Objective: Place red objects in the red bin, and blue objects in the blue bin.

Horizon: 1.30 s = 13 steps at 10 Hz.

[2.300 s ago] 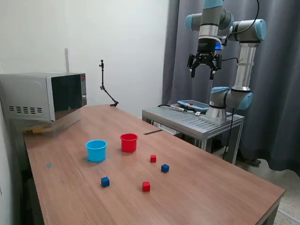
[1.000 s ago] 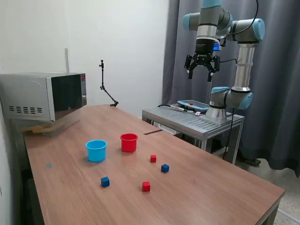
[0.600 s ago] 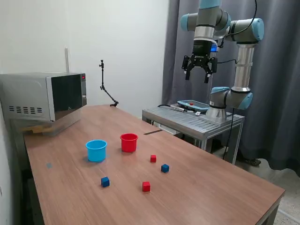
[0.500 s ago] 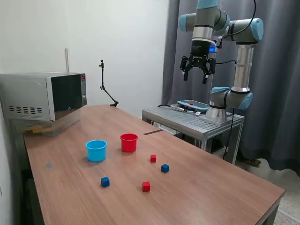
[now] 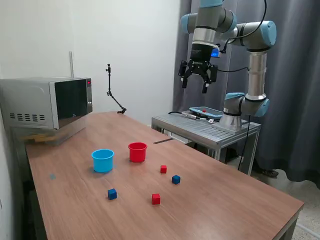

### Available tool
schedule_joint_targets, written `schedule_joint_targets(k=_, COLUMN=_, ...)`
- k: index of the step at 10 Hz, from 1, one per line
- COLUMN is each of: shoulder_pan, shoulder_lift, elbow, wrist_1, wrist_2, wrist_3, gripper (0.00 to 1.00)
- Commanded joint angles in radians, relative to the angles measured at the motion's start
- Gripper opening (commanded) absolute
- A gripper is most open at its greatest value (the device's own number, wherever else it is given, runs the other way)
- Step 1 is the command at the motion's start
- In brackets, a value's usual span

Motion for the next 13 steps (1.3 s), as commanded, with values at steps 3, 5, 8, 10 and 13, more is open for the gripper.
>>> schedule_joint_targets(k=3, shoulder_pan=0.000, shoulder_lift=0.086, elbow=-0.070, wrist_1=-0.002, wrist_2=-0.027, wrist_3=0.003, gripper=1.00)
schedule_joint_targets(k=5, shoulder_pan=0.000, shoulder_lift=0.133, elbow=-0.108, wrist_1=-0.002, wrist_2=-0.027, wrist_3=0.000, gripper=1.00)
schedule_joint_targets(k=8, shoulder_pan=0.000, shoulder_lift=0.219, elbow=-0.168, wrist_1=-0.061, wrist_2=-0.027, wrist_3=-0.003, gripper=1.00)
schedule_joint_targets(k=10, shoulder_pan=0.000, shoulder_lift=0.262, elbow=-0.199, wrist_1=-0.060, wrist_2=-0.029, wrist_3=-0.033, gripper=1.00)
schedule_joint_targets(k=13, shoulder_pan=-0.006, shoulder_lift=0.340, elbow=-0.221, wrist_1=-0.126, wrist_2=-0.029, wrist_3=-0.038, gripper=1.00)
